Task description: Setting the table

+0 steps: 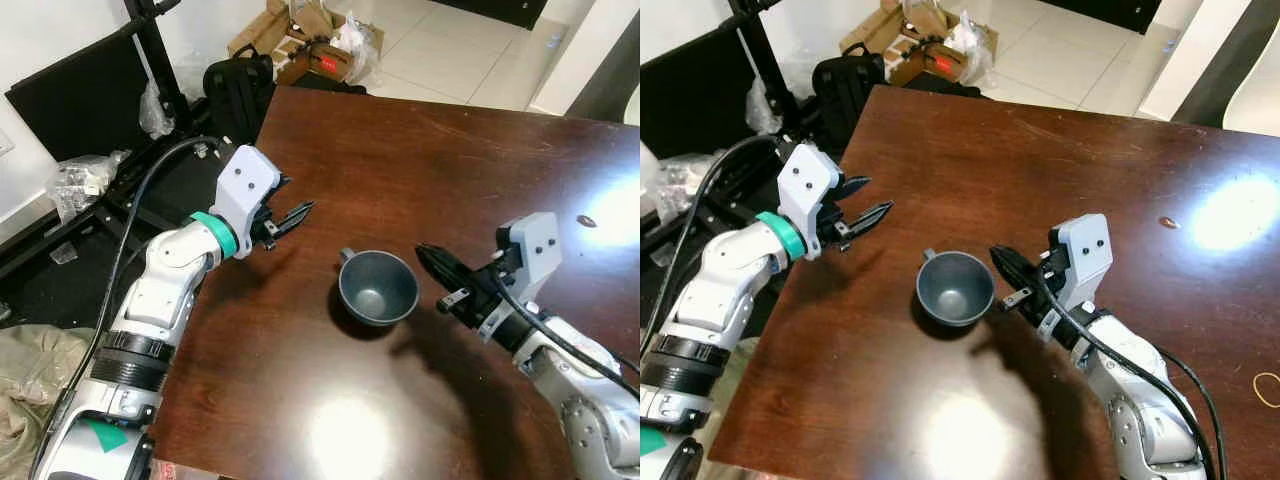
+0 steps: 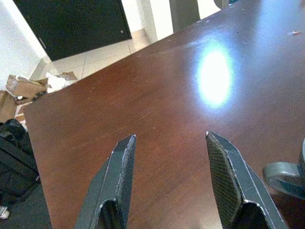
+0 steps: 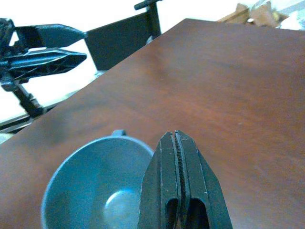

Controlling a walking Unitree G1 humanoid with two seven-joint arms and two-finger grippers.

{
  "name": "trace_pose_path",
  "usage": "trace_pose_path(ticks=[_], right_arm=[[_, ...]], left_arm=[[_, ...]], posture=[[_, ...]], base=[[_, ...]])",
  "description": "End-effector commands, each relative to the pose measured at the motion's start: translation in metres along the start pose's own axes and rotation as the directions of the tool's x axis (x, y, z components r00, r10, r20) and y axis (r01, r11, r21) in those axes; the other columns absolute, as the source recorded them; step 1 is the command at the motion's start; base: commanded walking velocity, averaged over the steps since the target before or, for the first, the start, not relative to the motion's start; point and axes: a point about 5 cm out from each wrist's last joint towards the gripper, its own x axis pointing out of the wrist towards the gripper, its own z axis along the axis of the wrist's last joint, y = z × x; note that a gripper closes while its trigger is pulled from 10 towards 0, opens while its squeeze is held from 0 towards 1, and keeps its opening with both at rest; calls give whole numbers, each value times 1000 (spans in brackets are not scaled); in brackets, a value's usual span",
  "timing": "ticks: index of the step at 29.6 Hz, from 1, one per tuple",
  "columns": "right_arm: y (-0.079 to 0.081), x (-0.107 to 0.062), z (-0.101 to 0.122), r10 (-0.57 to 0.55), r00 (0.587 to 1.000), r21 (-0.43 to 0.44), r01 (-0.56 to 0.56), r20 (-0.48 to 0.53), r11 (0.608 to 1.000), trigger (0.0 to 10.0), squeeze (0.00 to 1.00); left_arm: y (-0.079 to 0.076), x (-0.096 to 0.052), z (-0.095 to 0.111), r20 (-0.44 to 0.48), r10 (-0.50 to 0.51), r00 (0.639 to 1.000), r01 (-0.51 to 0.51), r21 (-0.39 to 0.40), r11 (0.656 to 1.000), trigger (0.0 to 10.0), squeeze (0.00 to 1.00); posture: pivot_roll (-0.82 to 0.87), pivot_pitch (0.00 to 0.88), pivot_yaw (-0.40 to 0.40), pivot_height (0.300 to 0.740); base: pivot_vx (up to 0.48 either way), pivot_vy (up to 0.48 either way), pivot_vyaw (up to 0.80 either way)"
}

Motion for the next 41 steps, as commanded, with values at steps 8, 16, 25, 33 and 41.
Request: trace_pose_path(ticks=[8,16,25,33,41], right_arm=[[16,-4,20,27,996,24,-29,84,999,10000,0],[58,-16,-3,264,960,12,-264,-93,964,10000,0],[66,-34,-19,324,915,0,-334,-240,943,10000,0],[69,-44,-21,370,875,-9,-392,-313,920,10000,0],[68,-46,-42,343,843,-36,-391,-415,920,10000,0]], left_arm=[[-7,13,2,10,-79,997,79,19,997,10000,0],[-16,42,0,-7,-75,997,75,47,996,10000,0],[-32,57,-22,-177,-38,984,68,164,984,10000,0],[-45,62,-36,-243,-94,966,143,195,970,10000,0],[-51,66,-36,-223,-123,967,163,171,972,10000,0]], posture=[[-84,36,66,740],[-99,38,74,740],[-104,40,74,740],[-108,39,74,740],[-109,40,74,740]], base=[[0,0,0],[0,0,0],[0,0,0],[0,0,0],[0,0,0]])
